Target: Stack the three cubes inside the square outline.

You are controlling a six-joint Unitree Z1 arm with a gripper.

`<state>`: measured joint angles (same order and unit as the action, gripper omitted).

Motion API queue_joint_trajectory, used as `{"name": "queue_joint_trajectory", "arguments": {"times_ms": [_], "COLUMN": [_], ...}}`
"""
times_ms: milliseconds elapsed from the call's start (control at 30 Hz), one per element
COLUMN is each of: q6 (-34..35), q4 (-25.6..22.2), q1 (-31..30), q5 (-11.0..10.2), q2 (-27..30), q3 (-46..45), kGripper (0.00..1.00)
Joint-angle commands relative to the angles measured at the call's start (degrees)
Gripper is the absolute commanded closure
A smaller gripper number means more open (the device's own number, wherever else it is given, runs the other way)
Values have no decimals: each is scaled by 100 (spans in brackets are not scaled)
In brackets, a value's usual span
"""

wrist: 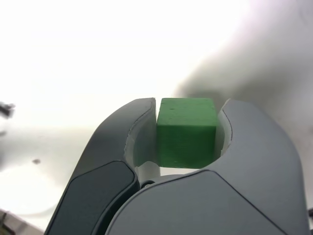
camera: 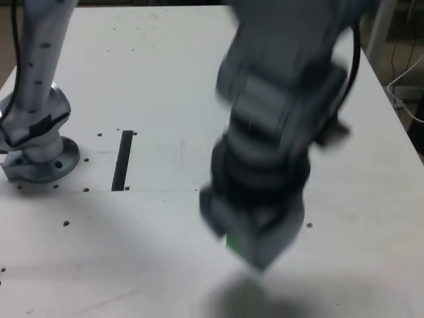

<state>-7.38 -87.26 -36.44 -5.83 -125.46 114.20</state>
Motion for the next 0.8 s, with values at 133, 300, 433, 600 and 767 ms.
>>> {"name": "queue_joint_trajectory", "arguments": {"times_ms": [133, 300, 433, 600, 767], "q6": [62, 43, 72, 143, 239], "q4": [-72, -67, -53, -36, -16], "q1": [959, 1695, 2211, 2801, 3160], "q5": [43, 29, 78, 246, 397], "q2": [423, 708, 900, 990, 920], "q3": [-296, -450, -523, -563, -562], "kGripper": [80, 80, 80, 80, 80]}}
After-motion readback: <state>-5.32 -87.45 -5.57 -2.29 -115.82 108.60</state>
